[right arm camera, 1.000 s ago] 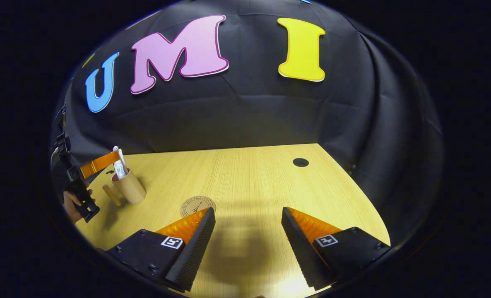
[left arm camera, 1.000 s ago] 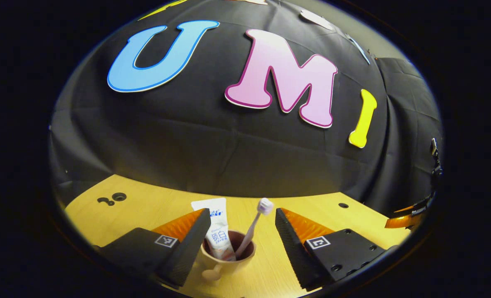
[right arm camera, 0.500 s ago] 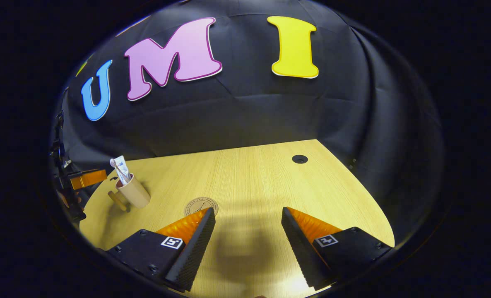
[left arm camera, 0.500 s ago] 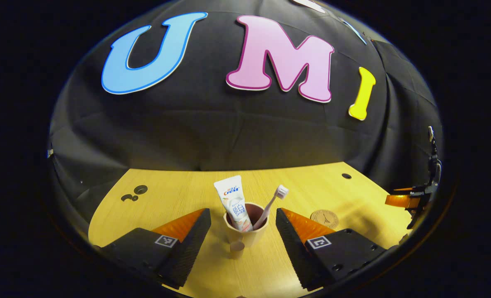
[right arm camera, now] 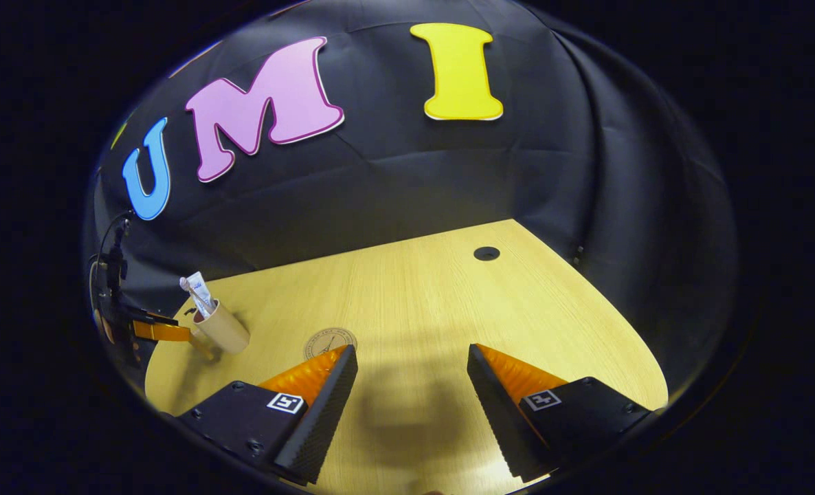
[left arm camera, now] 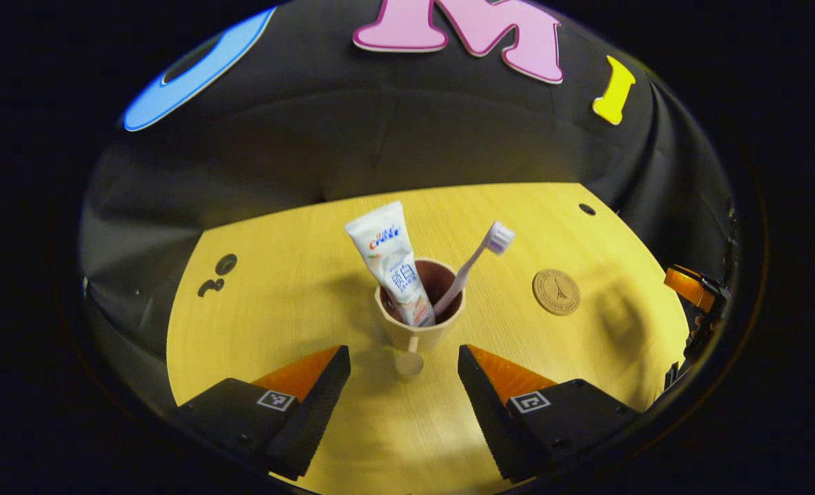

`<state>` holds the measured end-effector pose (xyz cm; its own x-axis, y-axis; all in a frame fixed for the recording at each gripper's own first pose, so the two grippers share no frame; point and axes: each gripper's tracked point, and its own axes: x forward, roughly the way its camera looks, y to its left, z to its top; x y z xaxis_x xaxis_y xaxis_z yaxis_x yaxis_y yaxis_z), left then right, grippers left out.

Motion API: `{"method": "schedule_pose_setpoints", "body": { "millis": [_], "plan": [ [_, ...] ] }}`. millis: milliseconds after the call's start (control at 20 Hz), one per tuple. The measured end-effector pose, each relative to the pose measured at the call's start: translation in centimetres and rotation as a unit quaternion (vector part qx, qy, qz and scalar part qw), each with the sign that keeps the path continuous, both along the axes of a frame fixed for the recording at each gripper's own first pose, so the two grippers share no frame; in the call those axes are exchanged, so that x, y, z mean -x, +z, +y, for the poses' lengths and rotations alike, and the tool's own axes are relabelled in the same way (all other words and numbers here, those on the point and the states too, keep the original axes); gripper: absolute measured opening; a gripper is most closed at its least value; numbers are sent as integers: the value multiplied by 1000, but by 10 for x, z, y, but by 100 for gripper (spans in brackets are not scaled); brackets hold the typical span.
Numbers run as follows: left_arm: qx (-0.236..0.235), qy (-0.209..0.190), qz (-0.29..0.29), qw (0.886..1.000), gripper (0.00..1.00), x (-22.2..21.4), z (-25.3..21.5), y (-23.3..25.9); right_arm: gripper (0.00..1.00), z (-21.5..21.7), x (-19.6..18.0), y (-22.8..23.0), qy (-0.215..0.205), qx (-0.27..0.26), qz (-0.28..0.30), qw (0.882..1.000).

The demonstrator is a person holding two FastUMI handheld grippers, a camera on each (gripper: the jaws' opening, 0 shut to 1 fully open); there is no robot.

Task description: Put the toothbrush and toothpaste on the desktop into the cup, then pick up the cup and place it on the coaster on the desktop.

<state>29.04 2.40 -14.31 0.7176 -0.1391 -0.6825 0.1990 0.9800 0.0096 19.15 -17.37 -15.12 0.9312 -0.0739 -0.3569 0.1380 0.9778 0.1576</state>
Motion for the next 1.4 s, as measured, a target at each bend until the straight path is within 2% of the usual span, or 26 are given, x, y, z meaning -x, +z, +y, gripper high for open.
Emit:
{"method": "schedule_pose_setpoints", "body": {
  "millis": [100,250,450,500,600,650,700,750,800,900,1200,1400],
  "plan": [
    [8,0,33,999,98,-6,-3,-12,98,-10,7,-10,-10,-6,9,1000],
    [-16,-2,66,998,96,-18,2,-29,98,-28,17,-25,-30,-12,24,999],
    [-42,-14,100,994,85,-25,1,-41,98,-50,24,-32,-54,-18,31,998],
    [-46,-14,103,994,78,-26,0,-42,98,-53,24,-32,-58,-20,32,998],
    [-45,-14,108,993,68,-26,-2,-42,98,-58,23,-34,-64,-25,33,997],
    [-45,-14,111,993,67,-26,-2,-42,98,-59,23,-35,-66,-27,34,997],
    [-44,-15,113,992,60,-25,-4,-42,98,-58,22,-35,-66,-29,34,997],
    [-44,-14,115,992,56,-24,-4,-41,98,-57,21,-35,-64,-30,33,997],
    [-44,-13,118,992,45,-24,-6,-40,98,-55,21,-35,-62,-30,34,997],
    [-48,-8,123,991,30,-25,-4,-45,98,-52,20,-37,-56,-30,37,997],
    [-31,12,120,992,21,-23,-10,-40,98,-50,26,-36,-49,-25,36,998],
    [-40,3,106,994,18,-21,-15,-30,98,-54,31,-32,-52,-25,32,998]
  ]
}}
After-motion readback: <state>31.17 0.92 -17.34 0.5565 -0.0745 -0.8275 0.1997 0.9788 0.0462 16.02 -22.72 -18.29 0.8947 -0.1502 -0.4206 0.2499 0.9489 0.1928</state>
